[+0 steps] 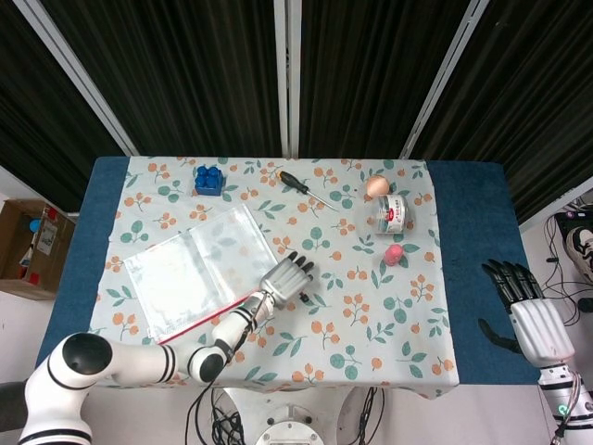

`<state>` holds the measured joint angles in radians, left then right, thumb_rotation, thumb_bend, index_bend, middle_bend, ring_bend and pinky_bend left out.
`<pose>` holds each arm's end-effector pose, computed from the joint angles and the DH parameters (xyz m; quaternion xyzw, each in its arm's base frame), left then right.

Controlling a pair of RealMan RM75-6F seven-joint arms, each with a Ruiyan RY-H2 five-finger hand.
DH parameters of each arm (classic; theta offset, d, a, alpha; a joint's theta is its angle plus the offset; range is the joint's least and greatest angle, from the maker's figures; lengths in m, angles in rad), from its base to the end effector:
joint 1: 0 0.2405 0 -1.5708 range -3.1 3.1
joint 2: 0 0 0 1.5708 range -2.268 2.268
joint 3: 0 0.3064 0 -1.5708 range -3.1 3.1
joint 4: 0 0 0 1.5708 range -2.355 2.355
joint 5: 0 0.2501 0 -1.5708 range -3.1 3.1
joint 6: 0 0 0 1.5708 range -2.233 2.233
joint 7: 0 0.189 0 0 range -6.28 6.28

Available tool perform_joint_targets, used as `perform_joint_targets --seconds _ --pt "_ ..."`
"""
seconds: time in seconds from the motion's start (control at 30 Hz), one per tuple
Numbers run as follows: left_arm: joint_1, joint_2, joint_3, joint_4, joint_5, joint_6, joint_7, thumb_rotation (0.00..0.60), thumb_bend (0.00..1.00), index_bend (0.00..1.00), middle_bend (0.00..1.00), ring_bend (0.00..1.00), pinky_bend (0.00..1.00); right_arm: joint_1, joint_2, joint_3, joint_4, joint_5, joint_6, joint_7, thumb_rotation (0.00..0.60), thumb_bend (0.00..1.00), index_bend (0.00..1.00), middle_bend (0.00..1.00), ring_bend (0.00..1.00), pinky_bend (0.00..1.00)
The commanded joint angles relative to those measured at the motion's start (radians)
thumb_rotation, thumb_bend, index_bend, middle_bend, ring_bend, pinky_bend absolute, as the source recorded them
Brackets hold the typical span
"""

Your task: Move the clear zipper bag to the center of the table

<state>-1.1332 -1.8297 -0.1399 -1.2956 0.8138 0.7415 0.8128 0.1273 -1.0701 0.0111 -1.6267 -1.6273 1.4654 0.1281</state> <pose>-0.0396 0.4169 -0.2101 -0.8874 -0.2039 -0.2476 0.3311 -0.3471 -0.2366 0.1411 0.6324 -0.3935 0.4272 0.5126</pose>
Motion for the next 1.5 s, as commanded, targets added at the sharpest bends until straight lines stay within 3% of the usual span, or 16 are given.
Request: perform_joint_targets --seconds 0.03,0.83,1.07,1.27,1.5 --pt "0.000 -0.007 0.002 0.015 -0.003 -0.003 -0.027 0.600 0.39 0.40 0.14 0.12 0.15 0.001 0.000 0.001 -0.001 0.003 -0.002 -0.003 0.600 0.24 0.00 0.05 0.00 0.00" --pt "0.015 -0.042 0.030 0.094 0.059 0.010 -0.134 0.600 0.37 0.55 0.20 0.12 0.15 0.003 0.007 0.004 -0.027 0.020 -0.015 -0.039 0.600 0.23 0.00 0.05 0.00 0.00" --pt "0.038 -0.040 0.023 0.087 0.110 0.052 -0.179 0.600 0.41 0.62 0.23 0.13 0.15 0.003 0.010 0.004 -0.036 0.016 -0.014 -0.046 0.600 0.23 0.00 0.05 0.00 0.00" --pt "0.115 0.008 0.013 -0.016 0.213 0.202 -0.262 0.600 0.42 0.64 0.24 0.13 0.15 0.013 0.021 0.011 -0.045 0.005 -0.015 -0.049 0.600 0.23 0.00 0.05 0.00 0.00" --pt "0.273 0.125 0.032 -0.254 0.383 0.507 -0.317 0.600 0.42 0.65 0.23 0.13 0.15 0.071 0.056 0.041 -0.080 -0.037 -0.037 -0.009 0.600 0.23 0.00 0.05 0.00 0.00"
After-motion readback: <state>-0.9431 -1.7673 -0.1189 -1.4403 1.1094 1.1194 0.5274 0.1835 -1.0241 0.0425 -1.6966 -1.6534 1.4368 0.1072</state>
